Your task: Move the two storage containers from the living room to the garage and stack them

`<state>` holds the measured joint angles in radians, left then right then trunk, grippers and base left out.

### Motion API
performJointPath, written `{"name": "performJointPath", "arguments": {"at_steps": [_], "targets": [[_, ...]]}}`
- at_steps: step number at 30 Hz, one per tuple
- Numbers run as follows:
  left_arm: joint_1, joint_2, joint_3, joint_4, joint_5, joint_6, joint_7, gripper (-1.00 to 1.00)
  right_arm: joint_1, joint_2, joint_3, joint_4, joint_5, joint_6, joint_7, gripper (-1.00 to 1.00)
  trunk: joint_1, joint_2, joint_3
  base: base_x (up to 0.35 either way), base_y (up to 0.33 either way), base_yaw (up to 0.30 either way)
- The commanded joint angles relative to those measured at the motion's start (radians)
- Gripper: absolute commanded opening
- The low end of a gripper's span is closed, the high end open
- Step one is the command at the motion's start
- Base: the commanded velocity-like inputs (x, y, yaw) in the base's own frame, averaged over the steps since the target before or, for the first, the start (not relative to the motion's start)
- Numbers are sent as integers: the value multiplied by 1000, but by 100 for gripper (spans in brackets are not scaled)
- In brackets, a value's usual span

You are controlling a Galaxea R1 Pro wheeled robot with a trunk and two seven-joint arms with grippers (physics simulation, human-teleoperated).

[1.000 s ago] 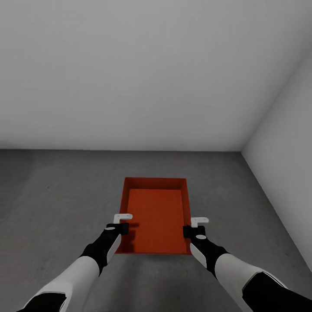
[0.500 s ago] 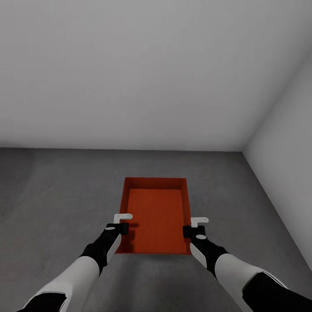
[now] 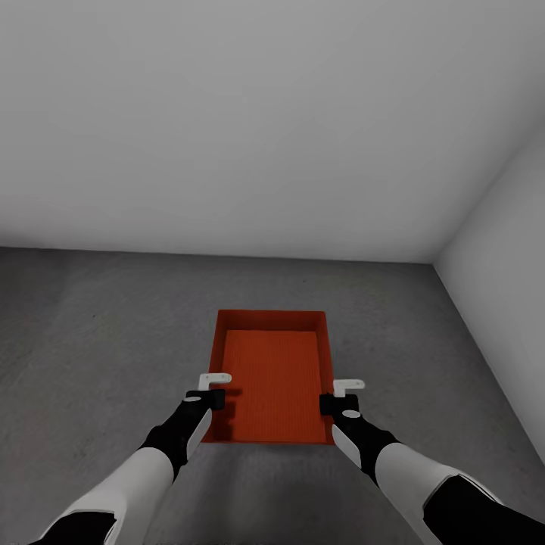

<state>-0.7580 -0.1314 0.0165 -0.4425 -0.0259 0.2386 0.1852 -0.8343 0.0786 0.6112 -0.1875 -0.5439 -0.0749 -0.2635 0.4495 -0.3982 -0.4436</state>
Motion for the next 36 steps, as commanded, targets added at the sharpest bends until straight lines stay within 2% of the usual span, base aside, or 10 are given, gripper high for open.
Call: {"name": "performJointPath", "arguments": {"at_steps": [1,36], "targets": [[0,44,-4,16,-5,7,7,-100,-2,0,-11,-3,7,-20,0,-100,0,-2,-3,0,0,85],[0,44,-4,16,-5,7,7,-100,-2,0,-11,-3,7,-20,0,-100,0,-2,-25,0,0,6]]}}
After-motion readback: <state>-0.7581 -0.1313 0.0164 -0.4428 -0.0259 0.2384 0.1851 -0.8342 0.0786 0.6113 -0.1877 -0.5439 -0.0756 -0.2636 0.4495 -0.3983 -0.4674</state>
